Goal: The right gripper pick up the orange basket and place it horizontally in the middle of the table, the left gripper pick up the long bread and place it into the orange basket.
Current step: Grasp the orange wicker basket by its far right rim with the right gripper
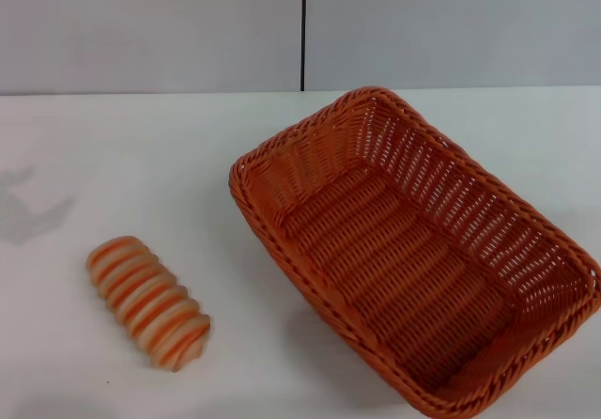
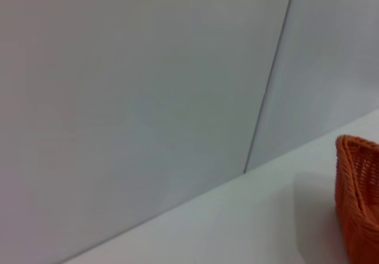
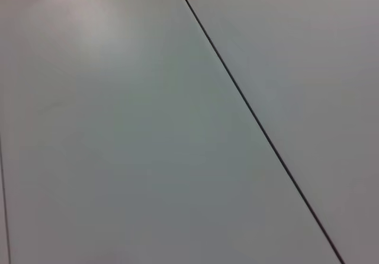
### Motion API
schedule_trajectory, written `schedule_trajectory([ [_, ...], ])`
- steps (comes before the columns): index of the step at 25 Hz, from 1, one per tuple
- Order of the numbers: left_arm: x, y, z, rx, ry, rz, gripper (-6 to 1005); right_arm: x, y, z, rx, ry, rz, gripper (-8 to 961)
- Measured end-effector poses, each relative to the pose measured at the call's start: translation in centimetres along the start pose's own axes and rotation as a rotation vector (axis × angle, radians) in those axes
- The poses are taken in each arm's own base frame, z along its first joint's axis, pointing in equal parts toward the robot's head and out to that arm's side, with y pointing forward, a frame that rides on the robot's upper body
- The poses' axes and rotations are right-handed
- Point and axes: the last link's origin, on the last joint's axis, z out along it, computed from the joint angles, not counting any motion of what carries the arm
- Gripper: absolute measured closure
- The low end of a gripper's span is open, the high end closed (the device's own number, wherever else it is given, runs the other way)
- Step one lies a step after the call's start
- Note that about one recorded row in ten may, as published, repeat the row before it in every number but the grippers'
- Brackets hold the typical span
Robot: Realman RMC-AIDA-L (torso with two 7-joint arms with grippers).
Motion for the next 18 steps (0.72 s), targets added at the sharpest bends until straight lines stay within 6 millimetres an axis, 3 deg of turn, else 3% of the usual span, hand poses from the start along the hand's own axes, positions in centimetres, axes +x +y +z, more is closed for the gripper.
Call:
schedule_trajectory([
  [3,-0.2,0.1,0.1,0.012,0.027,0.001,170,-0.3,-0.5,0.2,-0.022,0.045,0.022,173],
  [7,-0.5,0.1,0.1,0.046,0.079,0.019,170,-2.1,-2.9,1.5,-0.057,0.275,0.118,173],
  [13,-1.3,0.1,1.1,0.057,0.135,0.027,170,-4.6,-4.5,4.9,-0.046,0.683,0.252,174],
  [15,-1.4,0.1,1.3,0.05,0.155,0.024,170,-5.0,-4.5,7.1,-0.033,0.895,0.302,174],
  [18,-1.5,0.1,1.6,0.043,0.181,0.022,170,-4.7,-4.3,8.3,-0.016,1.026,0.326,174],
])
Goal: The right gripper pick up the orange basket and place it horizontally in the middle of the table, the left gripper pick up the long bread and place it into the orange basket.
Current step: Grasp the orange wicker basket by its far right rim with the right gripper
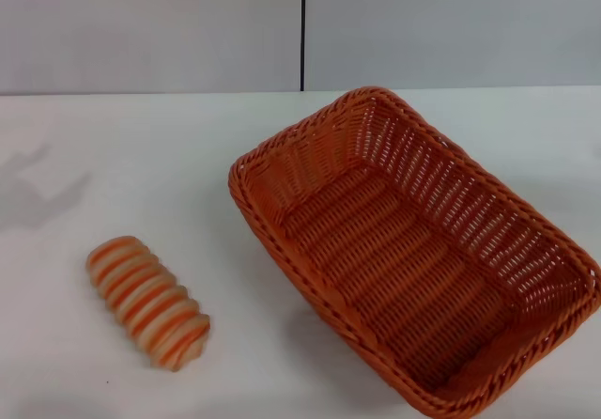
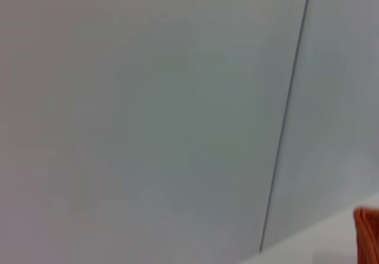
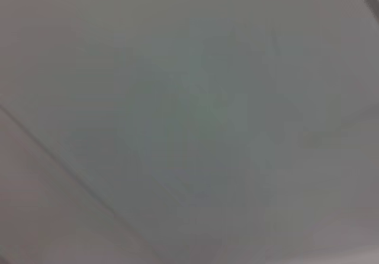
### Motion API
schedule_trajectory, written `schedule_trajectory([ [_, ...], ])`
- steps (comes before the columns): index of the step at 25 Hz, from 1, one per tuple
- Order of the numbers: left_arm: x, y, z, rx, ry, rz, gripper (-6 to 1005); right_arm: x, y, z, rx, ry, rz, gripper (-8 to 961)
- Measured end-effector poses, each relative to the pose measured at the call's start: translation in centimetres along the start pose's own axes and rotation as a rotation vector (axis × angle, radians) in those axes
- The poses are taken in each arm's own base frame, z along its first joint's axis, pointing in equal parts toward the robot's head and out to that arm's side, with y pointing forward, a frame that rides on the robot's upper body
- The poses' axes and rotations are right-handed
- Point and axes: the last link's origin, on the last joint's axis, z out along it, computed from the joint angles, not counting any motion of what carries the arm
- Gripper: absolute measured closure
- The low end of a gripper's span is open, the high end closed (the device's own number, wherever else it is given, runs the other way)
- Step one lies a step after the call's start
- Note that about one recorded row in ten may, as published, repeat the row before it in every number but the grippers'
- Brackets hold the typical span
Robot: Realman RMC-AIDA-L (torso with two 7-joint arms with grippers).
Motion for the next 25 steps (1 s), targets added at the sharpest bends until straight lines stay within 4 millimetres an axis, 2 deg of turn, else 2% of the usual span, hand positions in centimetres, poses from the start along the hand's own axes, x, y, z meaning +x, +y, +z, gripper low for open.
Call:
schedule_trajectory([
  [2,-0.5,0.1,0.4,-0.009,0.098,-0.003,170,-1.0,0.1,1.2,0.056,0.179,0.048,174],
  [3,-0.8,0.3,0.6,-0.011,0.145,0.007,170,-1.0,0.1,1.2,0.056,0.179,0.048,175],
  [6,-1.3,0.6,0.8,-0.014,0.182,0.012,170,-1.8,0.7,2.2,0.088,0.329,0.057,175],
  [11,-2.6,1.1,1.3,-0.021,0.235,0.009,170,-2.5,2.9,4.8,0.058,0.552,0.035,175],
  [12,-3.0,1.2,1.4,-0.017,0.246,0.009,170,-2.4,3.7,6.0,0.054,0.628,0.03,175],
  [14,-3.7,1.4,1.5,-0.008,0.265,0.007,170,-2.3,4.0,6.6,0.054,0.661,0.024,175],
  [17,-4.4,1.8,1.4,0.004,0.287,0.003,170,-1.9,5.0,8.9,0.062,0.751,0.012,176],
  [25,-5.6,2.5,0.2,0.026,0.299,-0.005,170,-0.9,5.0,11.9,0.075,0.761,-0.039,176],
])
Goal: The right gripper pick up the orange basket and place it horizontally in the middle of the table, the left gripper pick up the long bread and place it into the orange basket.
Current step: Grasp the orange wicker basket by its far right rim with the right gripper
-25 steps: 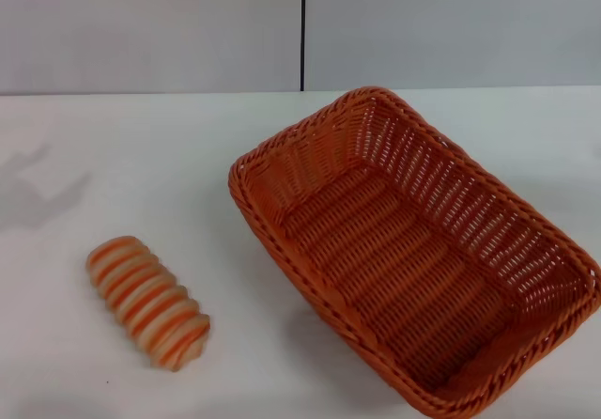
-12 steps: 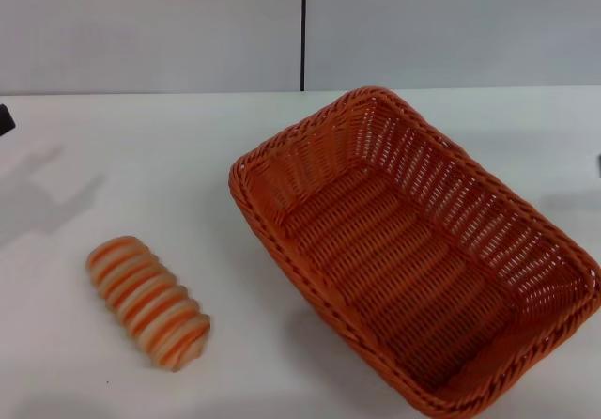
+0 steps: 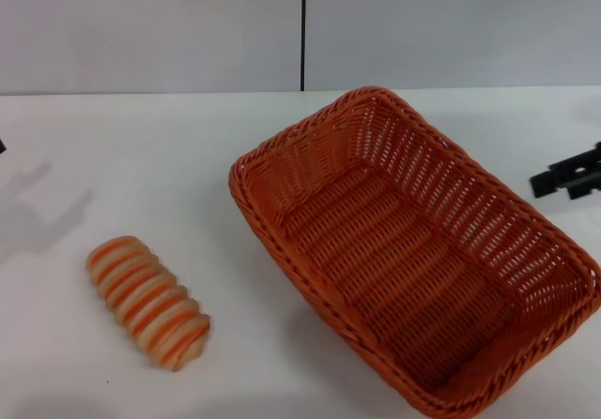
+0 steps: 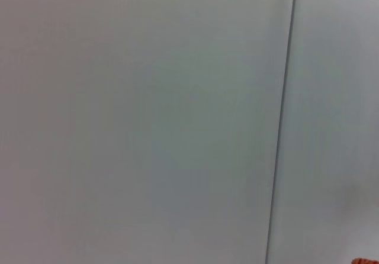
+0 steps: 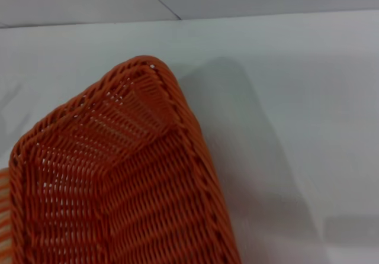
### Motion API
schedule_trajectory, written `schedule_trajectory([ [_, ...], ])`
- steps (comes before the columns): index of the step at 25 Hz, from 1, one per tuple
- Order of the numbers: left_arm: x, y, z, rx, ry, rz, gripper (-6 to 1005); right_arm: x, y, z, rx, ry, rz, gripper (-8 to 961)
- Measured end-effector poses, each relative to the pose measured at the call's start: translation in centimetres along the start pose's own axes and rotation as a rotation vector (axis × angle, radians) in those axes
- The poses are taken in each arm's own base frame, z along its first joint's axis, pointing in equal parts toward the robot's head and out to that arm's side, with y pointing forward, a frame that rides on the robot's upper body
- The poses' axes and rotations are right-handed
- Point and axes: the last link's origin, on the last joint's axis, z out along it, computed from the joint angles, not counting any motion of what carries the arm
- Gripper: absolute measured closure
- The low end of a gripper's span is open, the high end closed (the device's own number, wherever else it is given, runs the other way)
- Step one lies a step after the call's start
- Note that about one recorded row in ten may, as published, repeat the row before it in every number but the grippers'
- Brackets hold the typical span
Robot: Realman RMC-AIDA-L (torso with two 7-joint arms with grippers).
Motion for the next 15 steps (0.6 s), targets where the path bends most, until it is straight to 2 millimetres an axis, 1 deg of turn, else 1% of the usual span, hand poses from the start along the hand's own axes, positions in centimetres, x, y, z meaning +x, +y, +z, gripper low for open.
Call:
schedule_trajectory([
  [1,-0.1,0.0,-0.1,0.001,-0.001,-0.002,170,-0.2,0.0,0.5,-0.004,-0.005,-0.011,176],
  [2,-0.1,0.1,-0.1,0.001,-0.001,-0.003,170,-0.6,0.2,1.4,-0.017,-0.013,-0.037,176],
  [3,-0.1,0.1,-0.2,0.002,-0.001,-0.004,170,-0.6,0.2,1.4,-0.017,-0.013,-0.037,177],
  [6,-0.2,0.3,-0.4,-0.002,-0.002,-0.006,170,-1.2,0.8,2.7,-0.041,-0.027,-0.068,177],
  [10,-0.2,0.3,-0.4,-0.003,0.0,-0.008,170,-2.0,1.3,3.8,-0.045,-0.04,-0.083,177],
  [15,-0.3,0.4,-0.2,-0.011,0.003,0.001,170,-2.6,1.2,5.0,-0.042,-0.065,-0.085,177],
])
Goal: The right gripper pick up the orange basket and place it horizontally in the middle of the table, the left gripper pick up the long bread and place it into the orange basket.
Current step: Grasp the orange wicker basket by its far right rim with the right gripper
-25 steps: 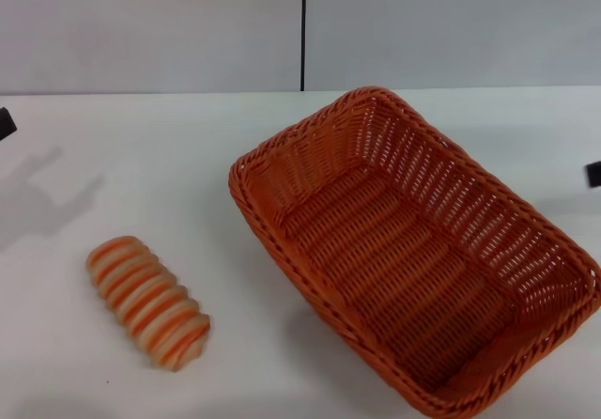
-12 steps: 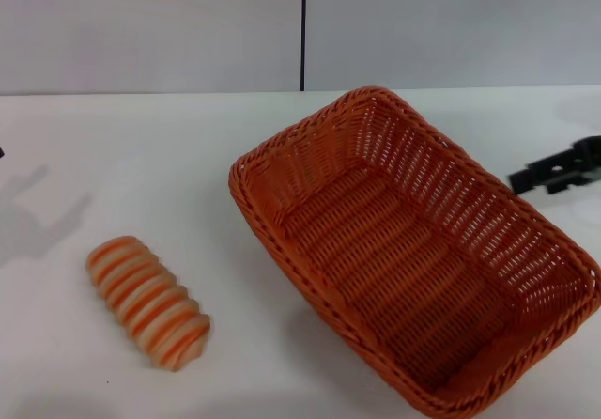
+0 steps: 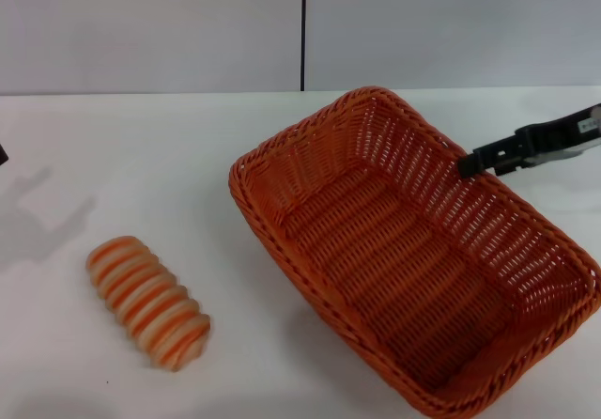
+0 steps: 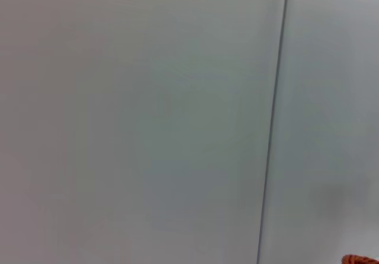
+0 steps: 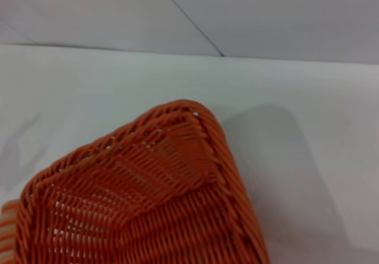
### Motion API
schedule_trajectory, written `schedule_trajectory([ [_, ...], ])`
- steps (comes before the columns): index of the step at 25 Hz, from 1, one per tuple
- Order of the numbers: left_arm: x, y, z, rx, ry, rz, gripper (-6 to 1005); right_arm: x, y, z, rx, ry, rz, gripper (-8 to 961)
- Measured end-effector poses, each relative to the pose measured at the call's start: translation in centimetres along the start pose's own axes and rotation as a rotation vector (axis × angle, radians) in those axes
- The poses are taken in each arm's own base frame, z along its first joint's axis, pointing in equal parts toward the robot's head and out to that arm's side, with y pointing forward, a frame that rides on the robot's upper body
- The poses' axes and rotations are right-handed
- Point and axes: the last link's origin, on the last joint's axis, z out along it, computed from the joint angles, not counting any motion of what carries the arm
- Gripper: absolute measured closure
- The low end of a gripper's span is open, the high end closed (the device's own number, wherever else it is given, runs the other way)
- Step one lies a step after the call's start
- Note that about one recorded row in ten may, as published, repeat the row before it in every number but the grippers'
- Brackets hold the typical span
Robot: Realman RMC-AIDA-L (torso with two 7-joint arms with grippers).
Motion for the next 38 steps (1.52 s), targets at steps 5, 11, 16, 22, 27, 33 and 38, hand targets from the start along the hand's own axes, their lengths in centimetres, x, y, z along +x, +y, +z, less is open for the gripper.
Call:
schedule_trajectory([
  [5,-0.2,0.1,0.1,-0.002,0.005,0.01,170,-0.1,0.5,1.4,-0.034,-0.016,-0.015,178],
  [11,-0.4,0.1,0.1,0.002,0.009,0.009,170,0.4,1.1,3.2,-0.037,0.016,-0.005,178],
  [16,-0.3,0.1,0.0,0.002,0.008,0.011,170,0.8,1.0,4.0,-0.022,0.039,0.023,179],
  [22,-0.4,0.1,-0.2,0.002,0.009,0.009,170,1.0,0.9,4.1,-0.017,0.039,0.026,367],
  [27,-0.3,0.1,-0.3,0.012,0.016,0.009,169,0.7,1.0,3.9,-0.01,0.035,0.008,475],
  [33,-0.1,0.0,-0.4,0.019,0.031,0.012,169,0.1,1.5,3.7,0.019,0.054,-0.034,625],
  [38,0.1,-0.1,-0.5,0.029,0.043,0.013,169,-0.6,2.2,3.1,0.02,0.075,-0.098,799],
])
